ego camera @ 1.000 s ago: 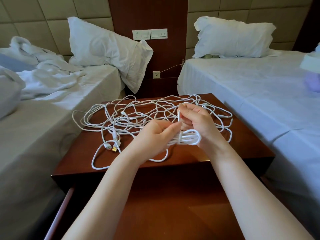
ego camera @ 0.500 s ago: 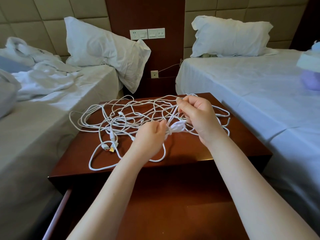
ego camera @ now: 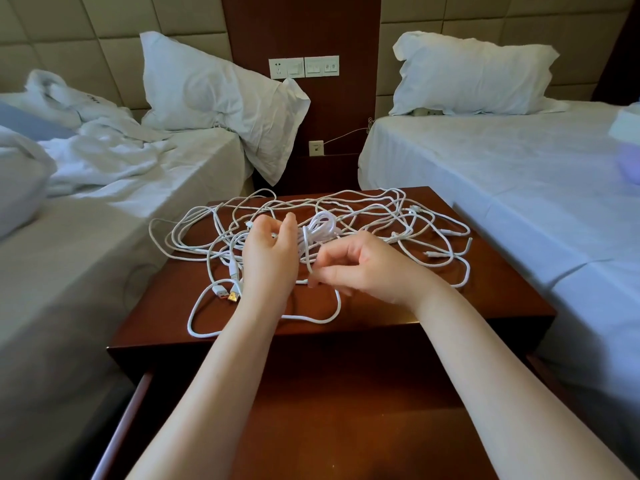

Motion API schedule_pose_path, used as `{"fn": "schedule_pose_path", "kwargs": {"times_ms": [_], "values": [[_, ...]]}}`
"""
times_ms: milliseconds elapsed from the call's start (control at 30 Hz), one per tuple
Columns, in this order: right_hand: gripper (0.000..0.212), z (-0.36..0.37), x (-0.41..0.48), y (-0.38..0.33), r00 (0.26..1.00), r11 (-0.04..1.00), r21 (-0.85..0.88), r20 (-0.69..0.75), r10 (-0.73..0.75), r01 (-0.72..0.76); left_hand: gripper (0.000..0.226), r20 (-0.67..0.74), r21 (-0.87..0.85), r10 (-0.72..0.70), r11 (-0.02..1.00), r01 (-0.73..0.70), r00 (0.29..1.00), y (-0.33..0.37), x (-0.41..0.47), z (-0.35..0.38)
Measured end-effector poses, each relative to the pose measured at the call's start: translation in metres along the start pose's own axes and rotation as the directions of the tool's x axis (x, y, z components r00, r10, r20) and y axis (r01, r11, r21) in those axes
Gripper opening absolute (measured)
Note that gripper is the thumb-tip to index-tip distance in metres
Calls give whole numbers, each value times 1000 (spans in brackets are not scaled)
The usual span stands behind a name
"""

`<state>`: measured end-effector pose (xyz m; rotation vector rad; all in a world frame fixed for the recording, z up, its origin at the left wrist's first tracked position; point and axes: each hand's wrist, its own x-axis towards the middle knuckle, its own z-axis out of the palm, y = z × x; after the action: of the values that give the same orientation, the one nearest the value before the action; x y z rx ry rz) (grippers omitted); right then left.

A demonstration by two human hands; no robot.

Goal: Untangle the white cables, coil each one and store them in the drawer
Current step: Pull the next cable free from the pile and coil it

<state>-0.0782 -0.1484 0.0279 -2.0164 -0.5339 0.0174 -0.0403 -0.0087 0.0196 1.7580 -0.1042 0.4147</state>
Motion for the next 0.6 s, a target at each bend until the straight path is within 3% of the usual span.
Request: {"fn": "schedule_pose_path", "kwargs": {"times_ms": [167,267,433,600], "values": [[19,0,3,15,994,997,16,-81,71,-70,34,198,-288,-52,952,109,979,8,-1,-1],[27,-2,-1,22,992,989,121,-89,95,-84,34,378,-354,12,926,133,926,12,-6,-3],[21,-13,-2,35,973,981,172,-199,119,-85,34,543,-256,96,965,56,834,17,-13,-4],[34,-20,1,40,952,956,294,-290,103,-14,30,671,-91,96,995,-48,735,20,-24,2]]}}
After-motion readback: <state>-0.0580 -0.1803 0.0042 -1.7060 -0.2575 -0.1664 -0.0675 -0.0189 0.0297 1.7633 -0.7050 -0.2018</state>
